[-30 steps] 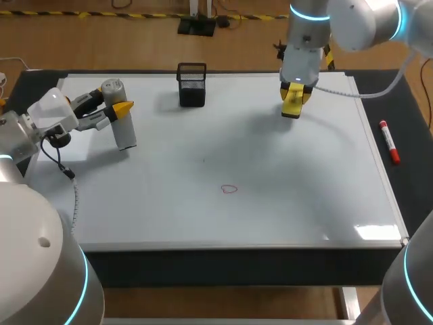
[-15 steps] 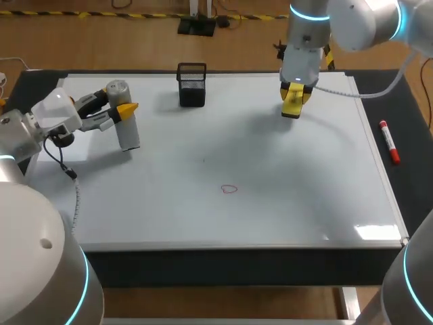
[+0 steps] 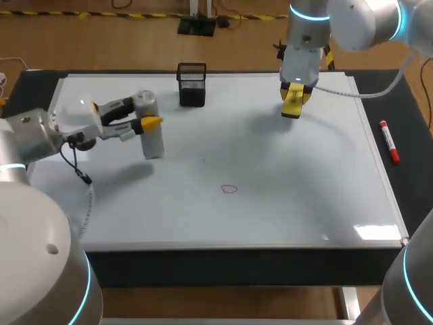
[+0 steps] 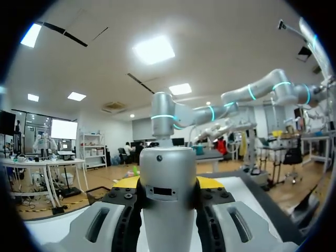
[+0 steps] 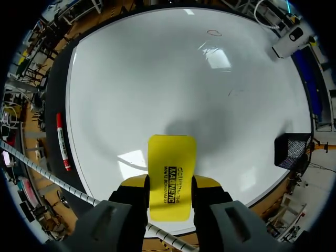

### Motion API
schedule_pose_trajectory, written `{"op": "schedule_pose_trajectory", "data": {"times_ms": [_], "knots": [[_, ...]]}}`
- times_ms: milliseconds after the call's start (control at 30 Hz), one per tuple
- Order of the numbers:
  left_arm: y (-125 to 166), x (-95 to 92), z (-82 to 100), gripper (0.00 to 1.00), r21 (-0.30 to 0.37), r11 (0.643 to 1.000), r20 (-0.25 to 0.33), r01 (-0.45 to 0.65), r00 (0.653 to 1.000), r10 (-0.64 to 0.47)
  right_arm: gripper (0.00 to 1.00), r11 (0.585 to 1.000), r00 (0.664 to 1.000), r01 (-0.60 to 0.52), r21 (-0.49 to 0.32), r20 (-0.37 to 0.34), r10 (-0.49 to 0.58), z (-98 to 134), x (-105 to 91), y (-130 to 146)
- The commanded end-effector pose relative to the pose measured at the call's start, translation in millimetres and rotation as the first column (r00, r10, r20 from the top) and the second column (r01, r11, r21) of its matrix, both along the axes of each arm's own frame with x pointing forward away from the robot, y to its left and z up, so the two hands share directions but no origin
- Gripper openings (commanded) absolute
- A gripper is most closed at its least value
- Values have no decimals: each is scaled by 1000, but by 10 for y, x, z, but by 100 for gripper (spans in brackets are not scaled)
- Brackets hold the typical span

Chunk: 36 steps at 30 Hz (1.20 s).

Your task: Pick up the inspection probe, press it on each red-marked spot on the whiteboard one by one, put down the probe, pick up the eraser, and wipe off all the red marks.

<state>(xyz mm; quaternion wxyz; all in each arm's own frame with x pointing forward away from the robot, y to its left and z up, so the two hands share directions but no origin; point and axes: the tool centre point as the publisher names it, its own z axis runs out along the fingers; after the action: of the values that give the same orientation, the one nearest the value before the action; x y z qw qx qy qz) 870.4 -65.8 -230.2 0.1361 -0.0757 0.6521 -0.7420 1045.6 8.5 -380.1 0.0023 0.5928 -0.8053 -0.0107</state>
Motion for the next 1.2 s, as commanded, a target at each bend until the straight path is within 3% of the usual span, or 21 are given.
{"op": "schedule_pose_trajectory", "data": {"times_ms": [33, 467, 867, 1200], "knots": [[-168, -143, -22, 0, 0, 998, -3, 65, 998, -65, 0, 1000, 1000, -2, -3, 0, 2, 8, 9, -6], [-966, -665, -138, 0, -20, 950, -32, 312, 949, -313, 0, 1000, 1000, -2, -3, 0, 2, 8, 9, -6], [-1485, -732, -271, 0, -47, 914, -59, 403, 912, -405, 0, 1000, 1000, -2, -3, 0, 2, 8, 9, -6], [-1681, -717, -317, 0, -50, 906, -55, 421, 904, -423, 0, 1000, 1000, -2, -3, 0, 2, 8, 9, -6]]}}
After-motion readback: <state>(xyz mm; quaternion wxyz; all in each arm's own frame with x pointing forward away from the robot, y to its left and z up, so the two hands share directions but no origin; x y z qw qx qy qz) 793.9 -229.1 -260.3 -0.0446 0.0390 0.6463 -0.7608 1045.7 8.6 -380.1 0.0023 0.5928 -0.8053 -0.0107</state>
